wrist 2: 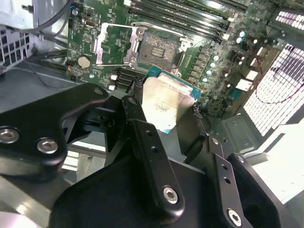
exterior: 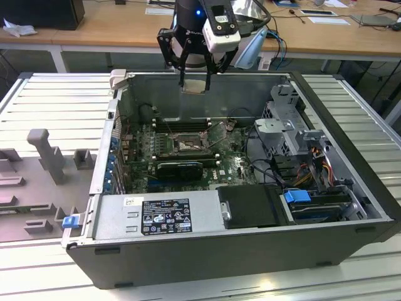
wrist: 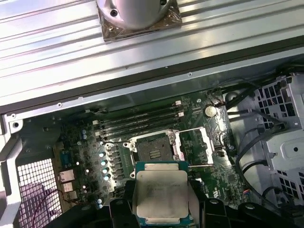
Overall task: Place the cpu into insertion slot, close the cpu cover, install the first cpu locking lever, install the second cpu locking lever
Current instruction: 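Place the cpu into insertion slot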
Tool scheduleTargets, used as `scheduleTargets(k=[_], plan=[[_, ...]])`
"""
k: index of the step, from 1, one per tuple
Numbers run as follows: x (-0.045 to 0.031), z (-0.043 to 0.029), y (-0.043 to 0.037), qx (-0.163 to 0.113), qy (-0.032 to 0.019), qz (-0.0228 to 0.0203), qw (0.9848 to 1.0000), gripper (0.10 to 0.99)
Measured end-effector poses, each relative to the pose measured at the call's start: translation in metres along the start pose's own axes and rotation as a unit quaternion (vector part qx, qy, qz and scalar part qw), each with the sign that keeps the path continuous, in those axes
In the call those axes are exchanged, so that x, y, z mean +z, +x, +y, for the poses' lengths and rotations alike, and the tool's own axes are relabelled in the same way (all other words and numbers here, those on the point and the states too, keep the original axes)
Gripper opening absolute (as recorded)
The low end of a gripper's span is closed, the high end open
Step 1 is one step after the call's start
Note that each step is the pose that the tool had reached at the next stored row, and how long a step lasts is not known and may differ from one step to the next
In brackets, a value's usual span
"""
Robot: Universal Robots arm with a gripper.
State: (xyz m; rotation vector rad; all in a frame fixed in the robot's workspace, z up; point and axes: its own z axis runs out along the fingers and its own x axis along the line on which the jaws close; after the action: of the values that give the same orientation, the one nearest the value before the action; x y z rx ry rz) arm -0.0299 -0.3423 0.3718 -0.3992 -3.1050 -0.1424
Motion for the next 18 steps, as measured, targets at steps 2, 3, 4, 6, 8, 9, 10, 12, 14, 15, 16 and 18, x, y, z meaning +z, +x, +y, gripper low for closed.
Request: scheduleTargets(k=[2,3,4,6,8,9,10,12,14,15,16,18], plan=[[0.0,0.0,0.0,0.016,-0.0003,-0.0015,0.9999,0.525],[0.0,0.0,0.0,0.026,-0.0005,-0.0024,0.9997,0.525],[0.0,0.0,0.0,0.032,-0.0006,-0.0029,0.9995,0.525],[0.0001,0.0,0.0,0.051,-0.001,-0.0046,0.9987,0.525],[0.0001,0.0,0.0,0.076,-0.0015,-0.0068,0.9971,0.525],[0.0001,0.0,0.0,0.083,-0.0015,-0.0074,0.9966,0.525],[0.0002,-0.0001,0.0,0.088,-0.0016,-0.0079,0.9961,0.525],[0.0021,-0.0002,0.0,0.097,-0.0018,-0.0087,0.9953,0.525],[0.0033,-0.0003,-0.0001,0.097,-0.0019,-0.0087,0.9953,0.525],[0.0036,-0.0003,-0.0001,0.097,-0.0018,-0.0087,0.9953,0.525],[0.0039,-0.0004,-0.0001,0.097,-0.0018,-0.0087,0.9953,0.525],[0.0041,-0.0004,-0.0001,0.097,-0.0018,-0.0087,0.9952,0.525]])
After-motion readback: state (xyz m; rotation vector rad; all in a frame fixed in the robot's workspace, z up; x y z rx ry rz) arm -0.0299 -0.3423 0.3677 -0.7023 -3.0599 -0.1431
